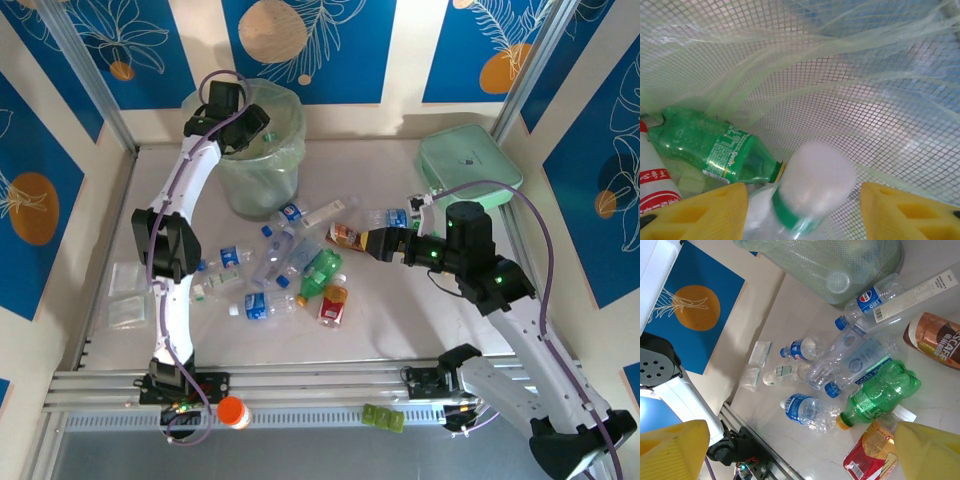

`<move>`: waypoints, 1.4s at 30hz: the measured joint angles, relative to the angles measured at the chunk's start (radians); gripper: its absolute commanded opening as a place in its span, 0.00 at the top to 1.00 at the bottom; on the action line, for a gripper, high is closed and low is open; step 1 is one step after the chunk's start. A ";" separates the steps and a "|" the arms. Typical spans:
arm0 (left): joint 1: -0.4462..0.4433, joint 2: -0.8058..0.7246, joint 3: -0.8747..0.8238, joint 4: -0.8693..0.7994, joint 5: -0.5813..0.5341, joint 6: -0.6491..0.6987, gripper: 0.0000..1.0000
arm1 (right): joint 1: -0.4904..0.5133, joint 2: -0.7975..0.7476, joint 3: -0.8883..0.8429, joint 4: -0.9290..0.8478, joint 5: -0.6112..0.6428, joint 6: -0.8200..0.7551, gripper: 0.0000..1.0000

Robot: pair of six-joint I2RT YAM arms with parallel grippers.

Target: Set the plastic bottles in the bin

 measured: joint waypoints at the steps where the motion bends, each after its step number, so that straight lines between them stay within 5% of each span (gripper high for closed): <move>1: 0.000 -0.001 0.000 -0.001 0.001 0.000 0.38 | 0.001 0.000 0.000 0.000 0.003 0.000 0.05; 12: 0.000 -0.151 -0.036 -0.041 0.019 0.053 0.40 | 0.006 -0.001 0.067 -0.062 0.035 -0.021 0.06; 19: -0.030 -0.522 -0.317 0.011 0.027 0.089 0.39 | 0.038 0.024 0.160 -0.158 0.119 -0.065 0.07; 24: -0.089 -0.793 -0.673 0.142 0.146 0.070 0.37 | 0.064 0.087 0.222 -0.245 0.227 -0.086 0.08; 30: -0.175 -0.909 -0.923 0.136 0.218 0.132 0.35 | 0.077 0.148 0.251 -0.336 0.373 -0.095 0.06; 35: -0.265 -1.027 -1.017 0.074 0.163 0.248 0.35 | 0.100 0.234 0.286 -0.416 0.468 -0.106 0.06; 42: -0.272 -1.168 -1.172 0.096 0.077 0.319 0.33 | 0.016 0.378 0.275 -0.439 0.594 -0.105 0.06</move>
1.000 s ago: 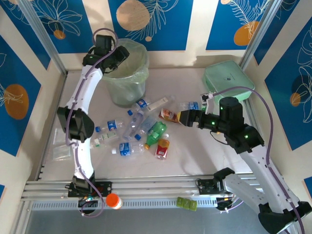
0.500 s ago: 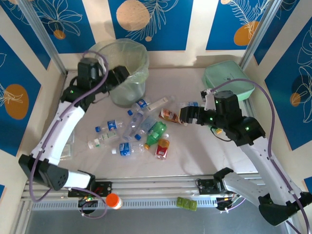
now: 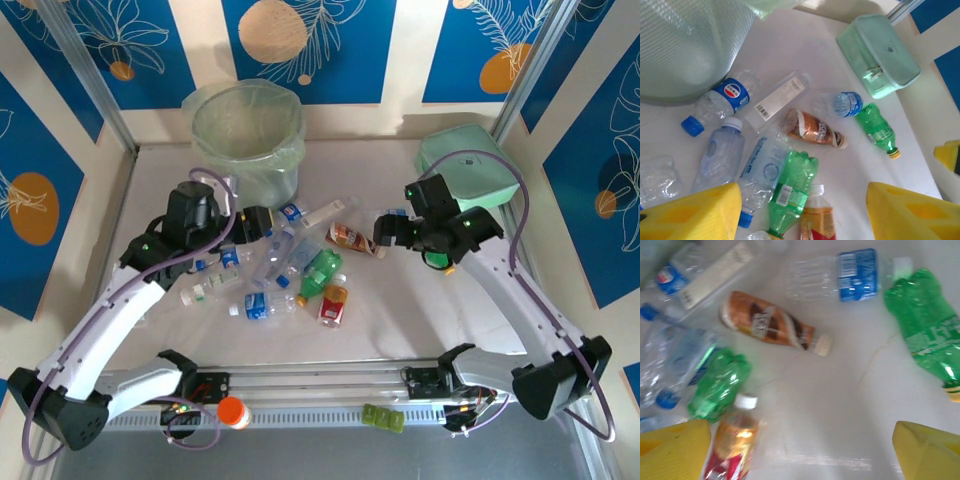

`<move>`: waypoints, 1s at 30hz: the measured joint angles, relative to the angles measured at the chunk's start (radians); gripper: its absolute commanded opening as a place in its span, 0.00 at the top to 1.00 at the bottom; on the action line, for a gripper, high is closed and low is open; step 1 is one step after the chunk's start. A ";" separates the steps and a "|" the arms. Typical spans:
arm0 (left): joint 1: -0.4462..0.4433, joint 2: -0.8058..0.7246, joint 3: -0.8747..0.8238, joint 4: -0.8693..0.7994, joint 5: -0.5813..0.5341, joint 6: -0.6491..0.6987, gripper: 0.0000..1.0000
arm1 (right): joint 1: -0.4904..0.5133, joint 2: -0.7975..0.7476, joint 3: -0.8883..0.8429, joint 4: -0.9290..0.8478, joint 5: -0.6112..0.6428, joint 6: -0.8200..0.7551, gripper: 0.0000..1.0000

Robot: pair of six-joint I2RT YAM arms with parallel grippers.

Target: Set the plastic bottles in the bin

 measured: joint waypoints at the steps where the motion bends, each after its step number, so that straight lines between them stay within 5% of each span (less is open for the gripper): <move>1: 0.000 -0.001 -0.012 0.006 0.002 0.002 0.33 | -0.023 0.015 -0.005 0.003 0.009 0.000 0.06; 9: 0.002 0.001 -0.037 0.036 0.034 0.008 0.33 | -0.171 0.294 -0.006 0.091 0.100 -0.038 0.04; 17: -0.005 0.001 -0.037 0.027 0.034 0.022 0.32 | -0.183 0.602 0.093 0.111 0.284 -0.174 0.03; 30: -0.015 0.000 -0.037 0.029 0.039 0.040 0.32 | -0.253 0.736 0.162 0.114 0.258 -0.281 0.09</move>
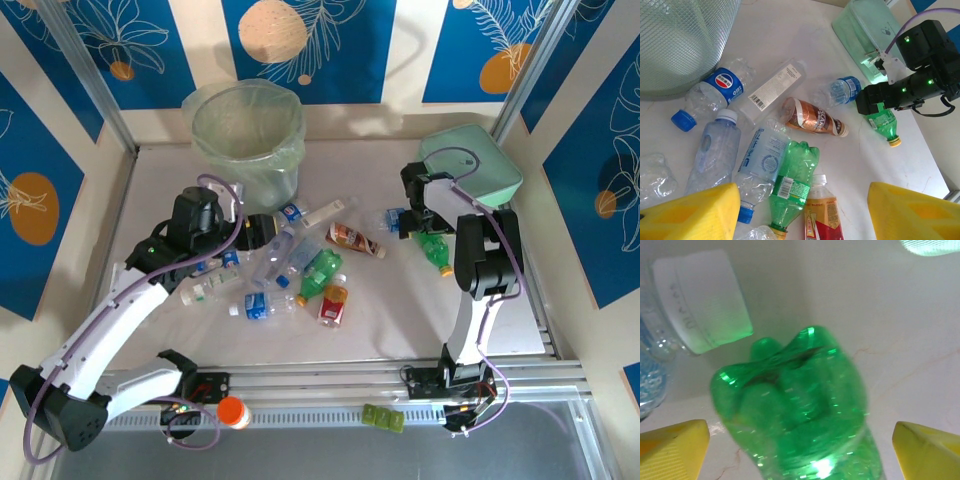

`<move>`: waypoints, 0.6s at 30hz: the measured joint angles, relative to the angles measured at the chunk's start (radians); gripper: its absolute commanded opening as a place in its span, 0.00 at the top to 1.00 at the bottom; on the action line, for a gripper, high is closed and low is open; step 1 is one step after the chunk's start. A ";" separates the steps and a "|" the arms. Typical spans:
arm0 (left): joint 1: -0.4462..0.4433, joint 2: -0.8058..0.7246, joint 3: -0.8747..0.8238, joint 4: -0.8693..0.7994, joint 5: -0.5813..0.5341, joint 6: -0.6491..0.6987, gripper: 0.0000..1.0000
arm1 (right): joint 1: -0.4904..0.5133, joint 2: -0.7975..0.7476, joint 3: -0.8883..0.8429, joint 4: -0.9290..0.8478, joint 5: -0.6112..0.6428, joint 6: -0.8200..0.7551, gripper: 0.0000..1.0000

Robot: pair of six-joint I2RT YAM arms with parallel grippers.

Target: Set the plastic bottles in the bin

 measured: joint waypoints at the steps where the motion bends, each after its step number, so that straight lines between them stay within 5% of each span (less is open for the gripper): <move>1: 0.000 0.000 0.000 0.000 0.000 0.002 0.32 | 0.000 0.005 0.000 0.000 -0.013 -0.002 0.10; 7: -0.001 0.000 0.000 0.000 -0.001 0.009 0.32 | -0.003 0.028 0.002 -0.005 -0.090 -0.002 0.20; 13: -0.001 0.000 0.000 0.000 -0.001 0.012 0.32 | -0.016 0.029 0.002 -0.006 -0.111 0.011 0.41; 18: -0.001 0.000 0.000 0.000 -0.002 0.012 0.32 | -0.039 0.017 -0.006 0.006 -0.138 0.028 0.46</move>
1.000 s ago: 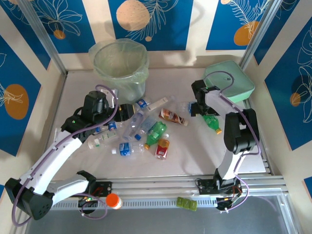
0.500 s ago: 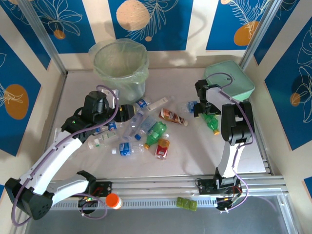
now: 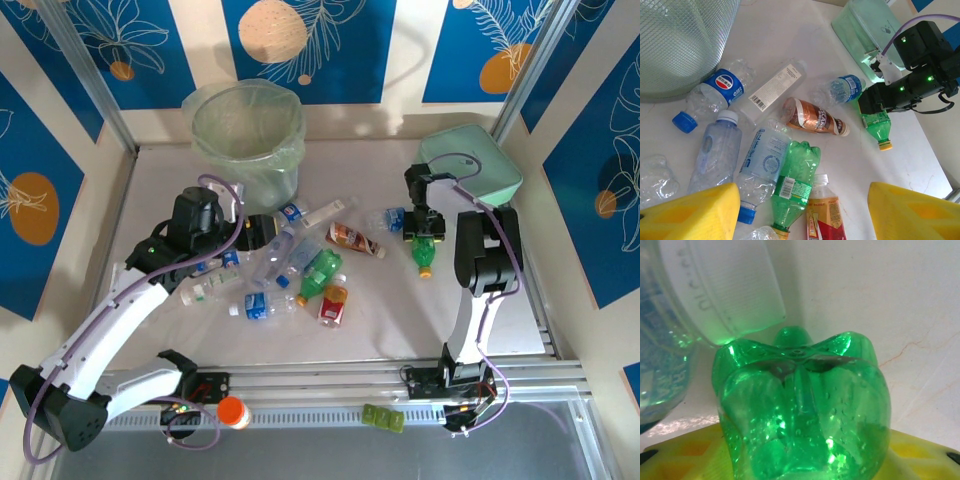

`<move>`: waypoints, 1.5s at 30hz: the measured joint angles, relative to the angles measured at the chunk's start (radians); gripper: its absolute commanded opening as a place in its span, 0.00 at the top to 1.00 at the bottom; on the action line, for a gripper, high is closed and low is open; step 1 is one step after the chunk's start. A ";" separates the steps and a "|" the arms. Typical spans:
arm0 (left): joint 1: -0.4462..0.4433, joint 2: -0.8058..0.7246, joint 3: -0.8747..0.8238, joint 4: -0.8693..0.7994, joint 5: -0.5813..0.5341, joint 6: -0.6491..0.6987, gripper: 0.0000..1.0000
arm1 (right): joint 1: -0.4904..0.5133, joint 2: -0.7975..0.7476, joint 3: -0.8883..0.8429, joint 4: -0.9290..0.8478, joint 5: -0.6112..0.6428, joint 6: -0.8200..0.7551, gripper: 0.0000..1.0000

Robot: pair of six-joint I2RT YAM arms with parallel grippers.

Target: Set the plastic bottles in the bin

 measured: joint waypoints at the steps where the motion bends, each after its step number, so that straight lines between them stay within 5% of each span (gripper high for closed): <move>1: 0.000 0.000 0.000 0.000 0.000 0.000 0.32 | -0.002 -0.007 -0.007 0.005 -0.002 0.005 0.47; 7: 0.002 0.000 0.000 0.001 -0.006 -0.001 0.32 | -0.008 -0.127 -0.071 0.020 -0.013 0.052 0.48; 13: 0.002 0.000 -0.007 0.013 -0.019 -0.005 0.32 | -0.009 -0.405 -0.117 0.056 -0.089 0.122 0.47; 21: -0.018 0.002 -0.025 0.076 0.126 -0.016 0.31 | -0.014 -0.793 -0.251 0.205 -0.446 0.234 0.48; 27: -0.134 0.057 -0.023 0.246 0.298 -0.067 0.25 | 0.002 -0.972 -0.360 0.374 -0.693 0.414 0.49; 45: -0.339 0.225 0.095 0.505 0.534 -0.143 0.20 | 0.188 -1.124 -0.441 0.780 -0.817 0.777 0.49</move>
